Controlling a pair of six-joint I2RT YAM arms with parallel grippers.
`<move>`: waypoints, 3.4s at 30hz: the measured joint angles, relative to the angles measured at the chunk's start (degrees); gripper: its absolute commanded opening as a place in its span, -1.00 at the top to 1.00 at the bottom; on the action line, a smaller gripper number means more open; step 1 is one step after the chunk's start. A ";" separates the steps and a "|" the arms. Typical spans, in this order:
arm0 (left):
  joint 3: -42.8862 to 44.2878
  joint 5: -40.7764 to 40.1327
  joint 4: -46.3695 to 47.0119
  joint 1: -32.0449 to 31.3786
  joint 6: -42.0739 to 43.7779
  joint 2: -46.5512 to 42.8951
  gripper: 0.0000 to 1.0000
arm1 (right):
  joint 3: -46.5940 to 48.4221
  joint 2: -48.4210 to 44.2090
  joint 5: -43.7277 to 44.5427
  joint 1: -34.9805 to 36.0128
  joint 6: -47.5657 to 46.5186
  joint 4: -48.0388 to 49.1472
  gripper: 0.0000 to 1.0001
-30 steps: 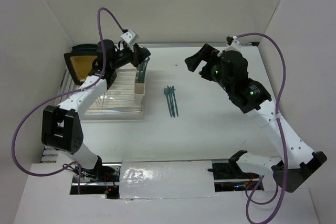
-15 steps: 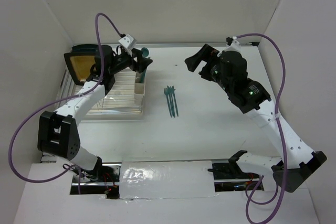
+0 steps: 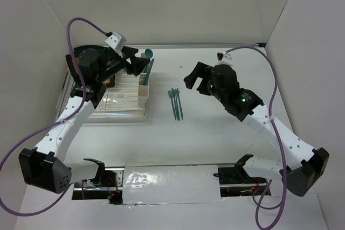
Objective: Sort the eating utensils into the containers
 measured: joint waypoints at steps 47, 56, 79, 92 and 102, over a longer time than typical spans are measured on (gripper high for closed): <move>-12.92 6.60 -18.38 -2.82 -5.57 -9.86 -0.69 | 2.45 45.18 8.94 5.99 -13.99 6.14 0.20; -12.92 6.58 -18.43 -2.82 -5.57 -9.86 -0.70 | 2.38 45.62 8.94 5.97 -14.12 6.78 0.38; -12.92 7.21 -18.43 -2.82 -5.55 -9.86 -0.70 | -1.73 40.24 3.45 2.10 -12.68 9.99 0.26; -12.92 7.61 -18.40 -2.82 -5.55 -9.86 -0.70 | -1.75 43.08 3.08 2.05 -12.70 10.03 0.29; -12.92 7.65 -18.45 -2.82 -5.53 -9.84 -0.69 | -1.73 43.85 6.12 2.12 -13.03 11.02 1.00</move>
